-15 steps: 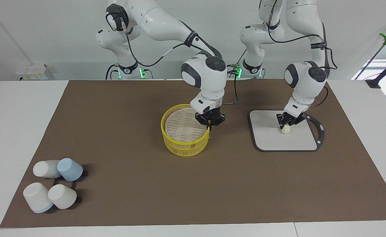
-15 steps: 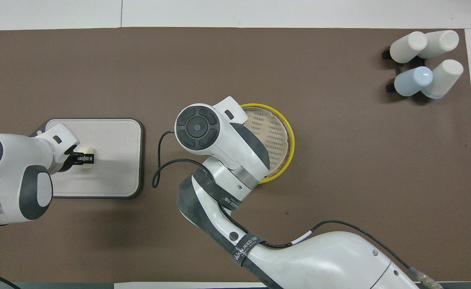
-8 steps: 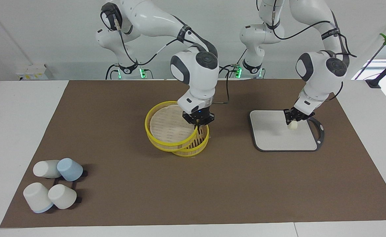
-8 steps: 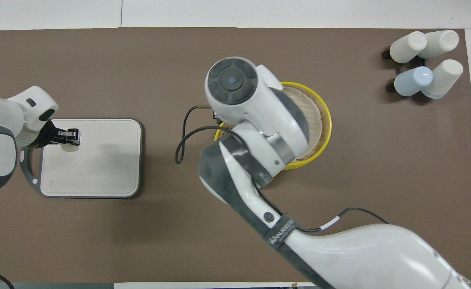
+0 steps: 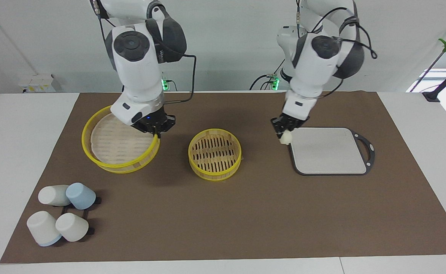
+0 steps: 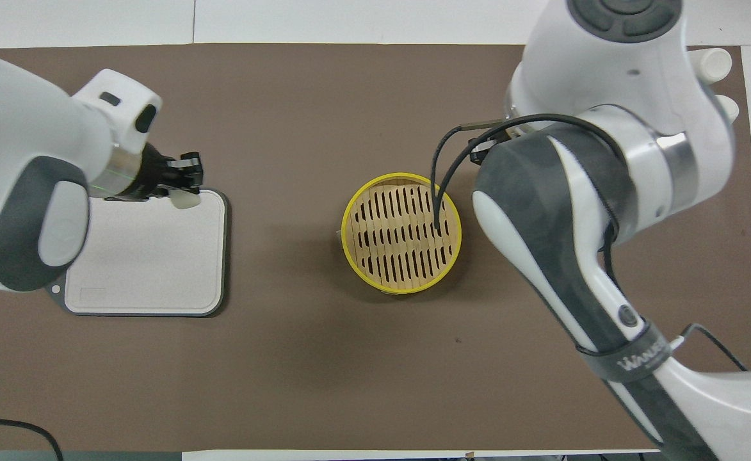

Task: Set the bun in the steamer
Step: 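Move the bun over the open steamer and release it with the left gripper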

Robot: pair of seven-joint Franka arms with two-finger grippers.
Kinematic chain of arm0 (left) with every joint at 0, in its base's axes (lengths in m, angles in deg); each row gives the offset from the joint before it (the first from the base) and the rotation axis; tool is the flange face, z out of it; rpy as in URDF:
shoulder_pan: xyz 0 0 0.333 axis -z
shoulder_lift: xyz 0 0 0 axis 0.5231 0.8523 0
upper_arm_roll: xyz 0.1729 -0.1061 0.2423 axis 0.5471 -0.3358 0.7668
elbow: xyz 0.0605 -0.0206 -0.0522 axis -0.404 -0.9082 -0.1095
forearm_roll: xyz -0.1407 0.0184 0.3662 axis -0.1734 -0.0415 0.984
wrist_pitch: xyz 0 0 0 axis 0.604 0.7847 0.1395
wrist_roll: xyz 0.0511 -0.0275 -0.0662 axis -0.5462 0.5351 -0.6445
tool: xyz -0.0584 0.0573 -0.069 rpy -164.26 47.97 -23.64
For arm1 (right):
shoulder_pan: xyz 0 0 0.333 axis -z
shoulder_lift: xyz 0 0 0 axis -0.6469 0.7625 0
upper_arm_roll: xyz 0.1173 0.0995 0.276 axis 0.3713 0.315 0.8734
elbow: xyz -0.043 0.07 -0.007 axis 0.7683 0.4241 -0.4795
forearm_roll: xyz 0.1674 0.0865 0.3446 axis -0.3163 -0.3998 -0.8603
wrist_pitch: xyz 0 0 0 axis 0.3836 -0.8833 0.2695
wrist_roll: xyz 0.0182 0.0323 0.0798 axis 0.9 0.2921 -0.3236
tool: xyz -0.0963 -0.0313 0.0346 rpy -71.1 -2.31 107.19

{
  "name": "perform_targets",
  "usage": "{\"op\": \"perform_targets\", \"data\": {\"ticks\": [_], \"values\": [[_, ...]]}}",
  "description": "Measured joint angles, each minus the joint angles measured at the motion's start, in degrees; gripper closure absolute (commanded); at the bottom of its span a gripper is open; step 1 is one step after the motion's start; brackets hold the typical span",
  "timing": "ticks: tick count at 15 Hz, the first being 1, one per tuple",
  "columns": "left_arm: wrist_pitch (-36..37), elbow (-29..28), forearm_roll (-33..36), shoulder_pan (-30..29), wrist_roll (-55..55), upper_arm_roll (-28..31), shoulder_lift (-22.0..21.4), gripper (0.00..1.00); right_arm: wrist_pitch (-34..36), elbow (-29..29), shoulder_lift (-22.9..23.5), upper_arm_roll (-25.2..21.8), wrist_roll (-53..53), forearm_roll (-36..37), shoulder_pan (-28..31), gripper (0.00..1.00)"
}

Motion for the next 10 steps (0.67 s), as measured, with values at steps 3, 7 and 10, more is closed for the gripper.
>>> {"op": "perform_targets", "data": {"ticks": [3,7,10], "values": [[-7.01,-0.58,0.00,7.55,-7.64,-0.01,4.94,0.72,-0.21,-3.81,-1.26,0.00,5.09,-0.23,4.08,1.00],[-14.34,-4.45,0.13,11.92,-10.51,0.29,7.70,0.71,-4.80,-10.48,-3.62,0.43,5.21,-0.42,3.85,1.00],[-19.40,-5.48,0.61,14.05,-12.38,0.34,11.47,0.61,-7.12,-13.71,-5.11,0.53,5.21,-0.42,3.75,1.00]]}}
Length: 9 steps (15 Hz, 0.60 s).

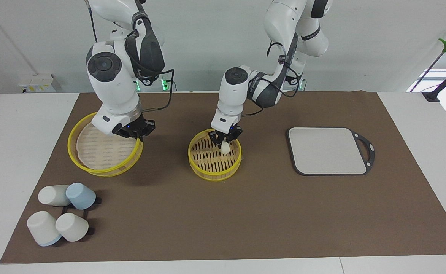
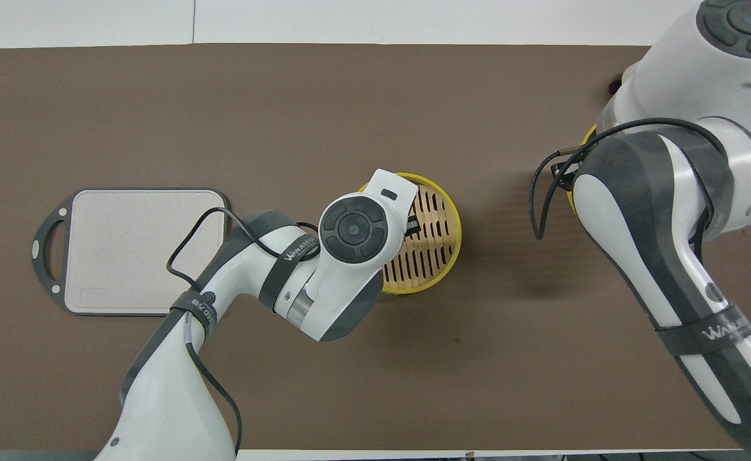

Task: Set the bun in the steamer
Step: 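Move the bun over the open steamer and release it with the left gripper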

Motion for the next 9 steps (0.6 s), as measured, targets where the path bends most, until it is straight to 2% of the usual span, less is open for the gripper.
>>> {"op": "perform_targets", "data": {"ticks": [1,2,3,9], "values": [[-0.60,0.00,0.02,0.15,-0.11,0.05,0.75,0.44,-0.17,-0.46,-0.26,0.00,0.00,0.00,0.00,1.00],[-0.84,0.01,0.05,0.15,-0.11,0.13,1.15,0.15,-0.24,-0.71,-0.44,0.00,0.00,0.00,0.00,1.00],[-0.88,0.01,0.06,0.15,-0.13,0.27,1.29,0.00,-0.27,-0.88,-0.59,0.00,0.00,0.00,0.00,1.00],[0.83,0.56,0.09,-0.02,-0.68,1.12,0.07,0.00,-2.30,-0.67,-0.82,0.07,-3.28,-0.56,-1.42,1.00]]}}
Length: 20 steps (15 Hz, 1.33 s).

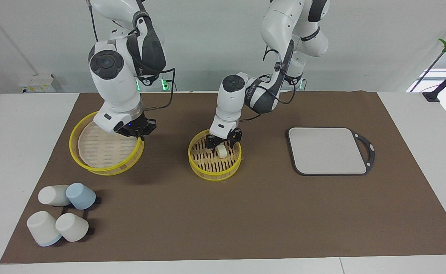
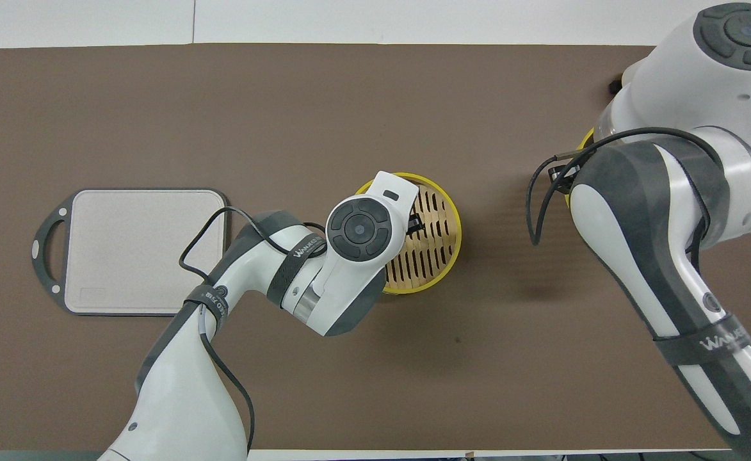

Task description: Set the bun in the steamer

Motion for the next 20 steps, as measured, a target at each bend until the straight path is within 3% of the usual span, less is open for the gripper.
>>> {"op": "perform_targets", "data": {"ticks": [5,8,12,16,20], "values": [[16.79,1.29,0.59,-9.34,7.79,1.01,-11.33,0.00,-1.63,5.48,2.14,0.29,-16.19,-2.15,-10.88,1.00],[23.79,1.26,0.64,-18.10,19.70,1.21,-17.03,0.00,-5.47,11.13,9.07,0.26,-28.63,-2.09,-19.09,1.00],[29.08,1.22,0.66,-28.79,35.67,1.36,-21.07,0.00,-10.70,18.74,20.70,-0.32,-41.31,1.49,-28.57,1.00],[32.21,1.26,0.66,-37.10,49.72,1.42,-23.21,0.00,-11.06,19.97,23.03,-0.87,-42.07,2.19,-29.06,1.00],[35.49,1.42,0.68,-39.30,53.75,1.37,-24.81,0.00,-13.44,17.62,23.04,-1.09,-42.06,2.30,-28.57,1.00]]}}
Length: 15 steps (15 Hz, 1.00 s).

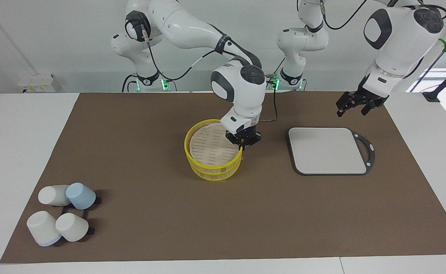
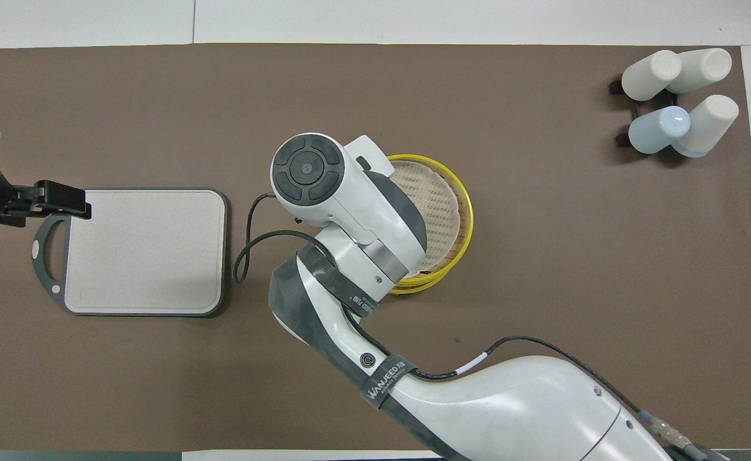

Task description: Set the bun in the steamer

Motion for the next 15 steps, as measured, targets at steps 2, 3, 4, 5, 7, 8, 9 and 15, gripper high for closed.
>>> {"op": "perform_targets", "data": {"ticks": [2,3,4,5,7,8,9,15], "values": [[1.37,0.29,0.03,-0.21,0.60,-0.10,-0.67,0.00,-1.91,-1.59,-0.19,0.09,0.00,0.00,-0.03,1.00],[2.33,0.89,0.03,-0.21,0.74,-0.19,-0.71,0.00,-2.11,-2.18,-0.56,0.12,0.00,0.00,-0.14,1.00],[3.63,1.81,0.03,-0.20,0.82,-0.33,-0.68,0.00,-2.12,-2.71,-0.89,0.12,0.00,0.00,-0.24,1.00],[5.21,3.08,0.03,-0.20,0.83,-0.48,-0.51,0.00,-2.21,-3.17,-1.16,0.13,0.00,0.00,-0.29,1.00],[8.14,6.26,0.31,-0.12,0.88,-0.70,0.35,0.00,-2.45,-3.65,-1.41,0.18,0.00,0.00,-0.36,1.00],[9.02,7.73,1.39,-0.01,0.96,-0.86,0.91,0.00,-2.55,-3.79,-1.47,0.18,0.00,0.00,-0.38,1.00],[9.27,8.72,2.70,0.22,1.17,-1.01,1.41,0.00,-2.73,-4.01,-1.59,0.18,0.00,0.00,-0.38,1.00],[9.28,9.77,4.02,1.06,1.81,-1.18,2.47,0.00,-4.68,-7.24,-3.20,0.18,-0.13,0.00,-0.43,0.60]]}}
